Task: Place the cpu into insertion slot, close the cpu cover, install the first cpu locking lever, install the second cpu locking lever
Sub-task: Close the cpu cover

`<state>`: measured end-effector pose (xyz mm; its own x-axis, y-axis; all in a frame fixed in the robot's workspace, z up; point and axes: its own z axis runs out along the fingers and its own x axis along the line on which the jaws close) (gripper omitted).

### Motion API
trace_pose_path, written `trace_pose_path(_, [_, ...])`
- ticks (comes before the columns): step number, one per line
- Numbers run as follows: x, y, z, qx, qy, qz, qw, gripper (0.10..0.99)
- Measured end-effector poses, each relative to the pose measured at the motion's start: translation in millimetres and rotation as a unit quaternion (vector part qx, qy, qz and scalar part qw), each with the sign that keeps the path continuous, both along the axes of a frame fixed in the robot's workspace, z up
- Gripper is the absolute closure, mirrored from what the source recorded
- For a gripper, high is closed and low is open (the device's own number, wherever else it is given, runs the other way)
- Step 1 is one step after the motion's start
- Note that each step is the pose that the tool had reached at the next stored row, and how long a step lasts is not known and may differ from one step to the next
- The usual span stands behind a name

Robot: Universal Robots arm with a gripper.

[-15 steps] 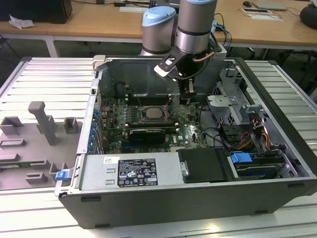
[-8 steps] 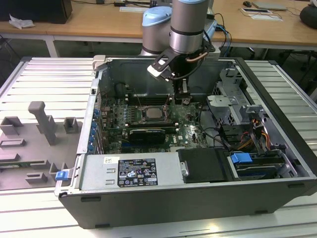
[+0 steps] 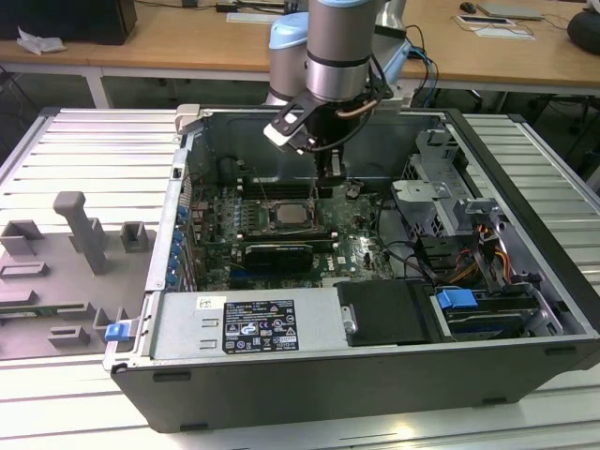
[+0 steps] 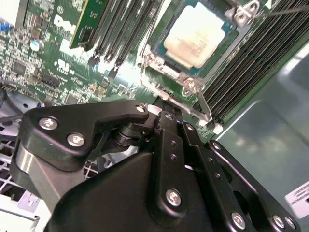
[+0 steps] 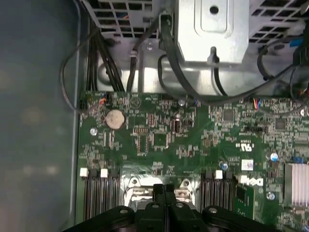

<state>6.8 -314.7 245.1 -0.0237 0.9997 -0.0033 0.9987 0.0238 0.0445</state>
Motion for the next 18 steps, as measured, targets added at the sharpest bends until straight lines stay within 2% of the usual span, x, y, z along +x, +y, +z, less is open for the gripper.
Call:
trace_pose_path(8, [-13.7, 0.1, -2.2, 0.0001, 0.0000, 0.000, 1.0000, 0.980])
trace_pose_path(11, [-18.3, 0.0, -6.9, 0.0001, 0.0002, 0.000, 1.0000, 0.980])
trace_pose_path(15, [-22.5, 0.0, -14.3, 0.0000, 0.0021, 0.001, 1.0000, 0.980])
trace_pose_path(18, [-35.9, -0.2, -18.6, 0.0000, 0.0035, 0.004, 1.0000, 0.980])
